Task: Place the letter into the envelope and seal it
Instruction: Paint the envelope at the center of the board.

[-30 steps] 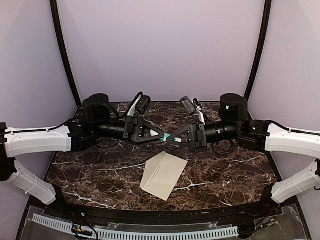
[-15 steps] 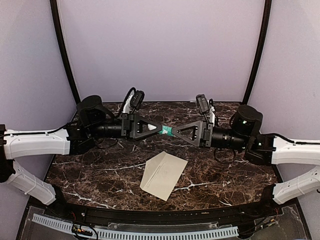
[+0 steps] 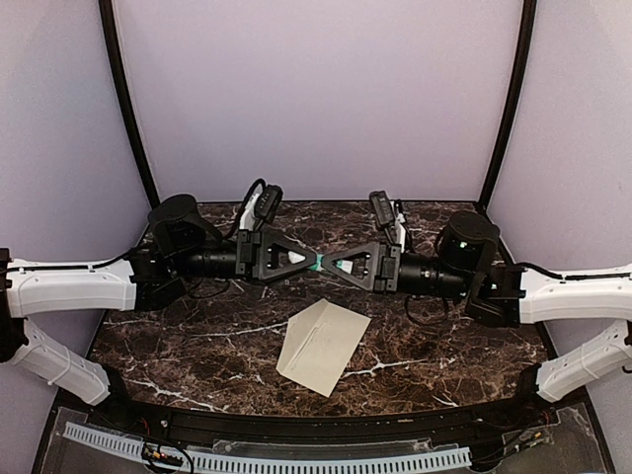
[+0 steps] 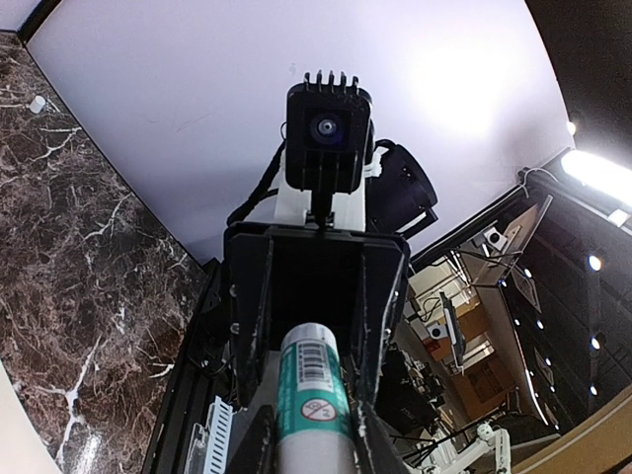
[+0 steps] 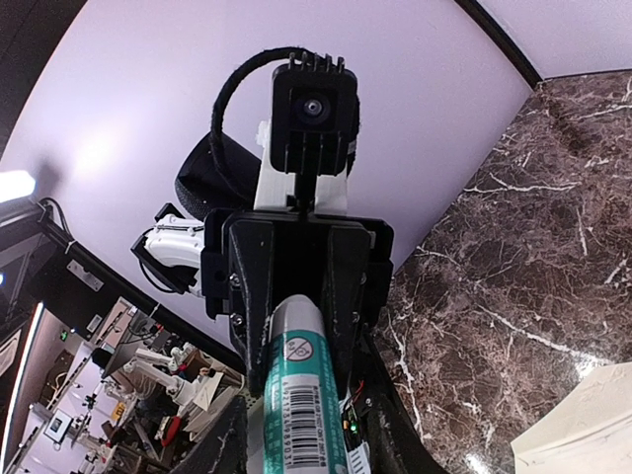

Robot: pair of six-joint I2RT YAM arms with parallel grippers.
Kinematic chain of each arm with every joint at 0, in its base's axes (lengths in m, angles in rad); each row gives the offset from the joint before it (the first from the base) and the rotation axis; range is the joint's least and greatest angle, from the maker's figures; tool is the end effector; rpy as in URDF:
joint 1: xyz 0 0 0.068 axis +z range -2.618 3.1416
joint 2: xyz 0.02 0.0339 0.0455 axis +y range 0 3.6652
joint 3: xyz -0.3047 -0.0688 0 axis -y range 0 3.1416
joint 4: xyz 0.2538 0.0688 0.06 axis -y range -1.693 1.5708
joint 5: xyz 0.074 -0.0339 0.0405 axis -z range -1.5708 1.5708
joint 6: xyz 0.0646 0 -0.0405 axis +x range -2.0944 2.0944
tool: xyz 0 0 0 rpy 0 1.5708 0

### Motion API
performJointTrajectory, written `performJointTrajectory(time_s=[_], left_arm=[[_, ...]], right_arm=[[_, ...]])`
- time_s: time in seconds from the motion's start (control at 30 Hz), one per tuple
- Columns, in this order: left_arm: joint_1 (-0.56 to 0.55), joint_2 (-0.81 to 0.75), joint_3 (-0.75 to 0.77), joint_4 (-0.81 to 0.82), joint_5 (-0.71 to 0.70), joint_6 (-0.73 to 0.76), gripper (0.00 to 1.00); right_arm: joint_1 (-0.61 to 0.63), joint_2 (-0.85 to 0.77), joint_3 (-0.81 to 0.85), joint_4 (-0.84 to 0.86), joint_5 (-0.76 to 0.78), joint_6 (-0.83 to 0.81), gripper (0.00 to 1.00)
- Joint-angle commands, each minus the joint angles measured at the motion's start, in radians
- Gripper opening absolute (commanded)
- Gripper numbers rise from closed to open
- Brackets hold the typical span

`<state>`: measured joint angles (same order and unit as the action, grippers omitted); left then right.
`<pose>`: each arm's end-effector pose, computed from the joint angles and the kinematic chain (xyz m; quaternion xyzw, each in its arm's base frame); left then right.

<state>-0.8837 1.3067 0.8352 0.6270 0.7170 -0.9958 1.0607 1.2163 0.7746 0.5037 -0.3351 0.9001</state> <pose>0.1670 -0.2705 0.3648 0.2321 0.6227 -0.7091 0.2357 0.1299 0.2757 0.3534 -0.1753 0.6633 0.6604 0.3051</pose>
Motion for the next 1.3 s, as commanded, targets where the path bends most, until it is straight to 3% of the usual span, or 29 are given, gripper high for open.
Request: performJointTrajectory(time_s=[0.0,0.37,0.5,0.53,0.63,0.7,0.77,0.83,1.0,1.27], left_arm=[[-0.001,-0.035,-0.004,0.016,0.015,-0.001,0.00],[-0.001,-0.022,0.000,0.018,0.010,0.000,0.00],[-0.001,-0.030,-0.003,-0.003,-0.011,0.016,0.00],[-0.001,-0.034,-0.002,-0.029,-0.023,0.025,0.03],[-0.001,-0.078,0.001,-0.127,-0.117,0.103,0.42],[-0.001,-0.118,0.011,-0.224,-0.185,0.160,0.63],[0.002,-0.161,0.021,-0.333,-0.248,0.215,0.79],[0.021,-0.197,0.033,-0.439,-0.261,0.271,0.86],[0.129,-0.229,0.048,-0.680,-0.208,0.377,0.90],[0.211,-0.055,0.099,-0.864,-0.164,0.563,0.86]], right_arm=[[0.011,0.024,0.042,0.077,-0.009,0.013,0.36],[0.017,0.034,0.051,0.064,-0.021,0.018,0.23],[0.019,0.032,0.045,0.062,-0.014,0.022,0.11],[0.019,0.028,0.042,0.060,-0.007,0.022,0.09],[0.019,-0.007,0.024,0.041,0.044,0.013,0.06],[0.019,-0.042,0.019,-0.003,0.094,-0.005,0.05],[0.019,-0.080,0.025,-0.097,0.162,-0.027,0.03],[0.019,-0.116,0.042,-0.233,0.259,-0.040,0.01],[0.021,-0.173,0.074,-0.495,0.400,-0.073,0.02],[0.025,-0.229,0.003,-0.554,0.436,-0.047,0.02]])
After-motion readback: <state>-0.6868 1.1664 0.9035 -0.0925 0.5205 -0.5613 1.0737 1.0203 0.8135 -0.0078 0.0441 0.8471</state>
